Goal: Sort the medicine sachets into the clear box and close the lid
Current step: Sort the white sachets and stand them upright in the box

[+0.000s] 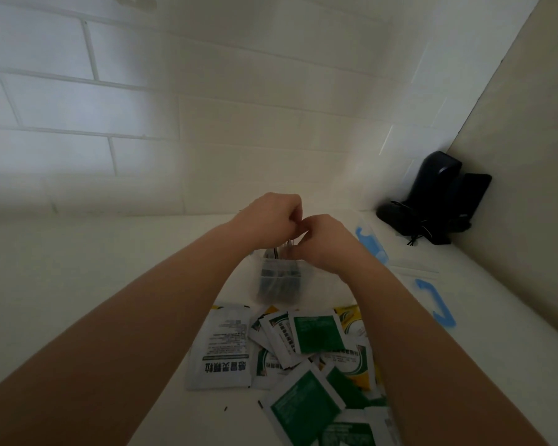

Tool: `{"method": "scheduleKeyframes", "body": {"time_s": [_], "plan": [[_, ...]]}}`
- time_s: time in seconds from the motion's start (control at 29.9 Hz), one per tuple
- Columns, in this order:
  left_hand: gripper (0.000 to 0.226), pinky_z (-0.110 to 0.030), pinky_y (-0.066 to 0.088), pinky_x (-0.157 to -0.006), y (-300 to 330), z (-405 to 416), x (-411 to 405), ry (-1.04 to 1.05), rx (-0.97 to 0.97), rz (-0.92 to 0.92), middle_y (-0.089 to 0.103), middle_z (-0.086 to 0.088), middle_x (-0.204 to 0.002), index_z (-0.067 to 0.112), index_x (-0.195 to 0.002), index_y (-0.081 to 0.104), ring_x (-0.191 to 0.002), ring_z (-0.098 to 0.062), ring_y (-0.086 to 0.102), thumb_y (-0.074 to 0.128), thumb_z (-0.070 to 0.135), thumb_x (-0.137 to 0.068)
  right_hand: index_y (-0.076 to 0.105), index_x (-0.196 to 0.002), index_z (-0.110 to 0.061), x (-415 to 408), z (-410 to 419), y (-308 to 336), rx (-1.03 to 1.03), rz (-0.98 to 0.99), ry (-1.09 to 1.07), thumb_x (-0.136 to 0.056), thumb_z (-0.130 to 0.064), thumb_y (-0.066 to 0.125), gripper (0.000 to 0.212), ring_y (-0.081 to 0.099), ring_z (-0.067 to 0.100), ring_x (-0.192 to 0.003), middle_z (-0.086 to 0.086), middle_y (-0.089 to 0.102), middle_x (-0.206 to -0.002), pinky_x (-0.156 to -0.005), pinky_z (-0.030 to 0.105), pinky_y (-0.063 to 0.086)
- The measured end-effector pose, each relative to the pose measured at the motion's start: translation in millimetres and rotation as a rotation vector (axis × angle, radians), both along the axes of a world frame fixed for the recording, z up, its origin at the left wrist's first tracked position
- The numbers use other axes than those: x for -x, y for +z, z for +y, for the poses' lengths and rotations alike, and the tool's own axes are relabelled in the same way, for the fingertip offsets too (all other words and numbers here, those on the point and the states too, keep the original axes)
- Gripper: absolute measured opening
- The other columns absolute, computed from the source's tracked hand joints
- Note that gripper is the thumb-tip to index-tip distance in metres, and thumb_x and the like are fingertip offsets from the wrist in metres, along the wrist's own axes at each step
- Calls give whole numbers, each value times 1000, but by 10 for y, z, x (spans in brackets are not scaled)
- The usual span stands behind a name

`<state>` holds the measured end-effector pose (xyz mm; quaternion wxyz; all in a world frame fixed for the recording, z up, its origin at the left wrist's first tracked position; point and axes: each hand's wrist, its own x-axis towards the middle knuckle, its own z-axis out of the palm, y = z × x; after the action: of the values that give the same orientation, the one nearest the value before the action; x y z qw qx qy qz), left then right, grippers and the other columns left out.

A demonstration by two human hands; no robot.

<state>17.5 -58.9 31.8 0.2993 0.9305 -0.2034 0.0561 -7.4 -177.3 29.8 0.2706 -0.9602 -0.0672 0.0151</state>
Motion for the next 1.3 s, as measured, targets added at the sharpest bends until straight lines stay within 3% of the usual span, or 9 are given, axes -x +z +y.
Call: {"method": "scheduleKeyframes", "body": {"time_s": [0.23,0.33,0.5,0.63,0.77,0.9,1.0,1.1,1.3], "plan": [[22,-7,45,-66,49,252,450,83,553,-263,62,16,-85,26,-82,56,-78,0,58,49,5,-81,62,-86,-24,484,-66,129,-259,-462,-43,-82,-25,59,5,51,1,-55,-10,57,-63,-53,8,41],[21,-5,43,-55,-148,452,804,184,599,-247,60,14,-82,27,-78,53,-69,-1,57,50,7,-83,59,-84,-32,915,-143,48,-200,-386,85,-81,-27,59,6,51,1,-60,-13,56,-66,-54,11,43],[8,-17,39,-67,-610,680,1302,321,302,6,59,6,-92,27,-88,55,-84,-12,55,57,21,-84,58,-102,-34,1433,-111,-368,31,-134,198,-82,-39,58,20,49,0,-87,-16,57,-93,-80,21,44],[52,-32,31,-95,-802,684,1546,328,53,133,50,2,-129,25,-125,44,-118,-17,40,60,44,-80,51,-113,-36,1649,-155,-560,102,-175,181,-76,-46,62,40,38,2,-106,-14,50,-116,-87,16,29],[67,-33,19,-107,-944,589,1761,262,-38,-7,34,9,-143,31,-132,36,-133,-13,24,60,55,-74,37,-127,-40,1789,-278,-689,155,-31,223,-63,-59,66,73,29,2,-116,-18,37,-132,-99,22,22],[48,-23,18,-106,-997,403,1874,9,28,-109,42,12,-138,32,-122,49,-131,-8,28,62,42,-78,50,-121,-35,1778,-295,-728,162,-185,258,-74,-51,60,50,44,4,-115,-13,53,-127,-102,20,25],[39,-35,23,-113,-985,315,1863,-66,39,-56,47,11,-134,30,-121,52,-130,-9,32,57,21,-83,61,-103,-30,1779,-253,-727,146,-232,293,-81,-36,55,24,55,6,-93,-9,65,-106,-91,26,45],[52,-41,26,-111,-1000,296,1837,-111,-3,-13,53,9,-130,27,-120,54,-127,-11,38,47,-1,-77,61,-104,-27,1770,-248,-807,48,-218,302,-82,-22,58,23,51,5,-99,-9,62,-109,-92,19,40],[54,-26,13,-110,-1082,262,1886,-6,-85,2,38,17,-136,33,-127,42,-131,-6,24,57,49,-78,59,-77,-28,1725,-268,-776,-269,-231,168,-77,3,60,31,54,-2,-86,-12,55,-96,-79,9,47]]}}
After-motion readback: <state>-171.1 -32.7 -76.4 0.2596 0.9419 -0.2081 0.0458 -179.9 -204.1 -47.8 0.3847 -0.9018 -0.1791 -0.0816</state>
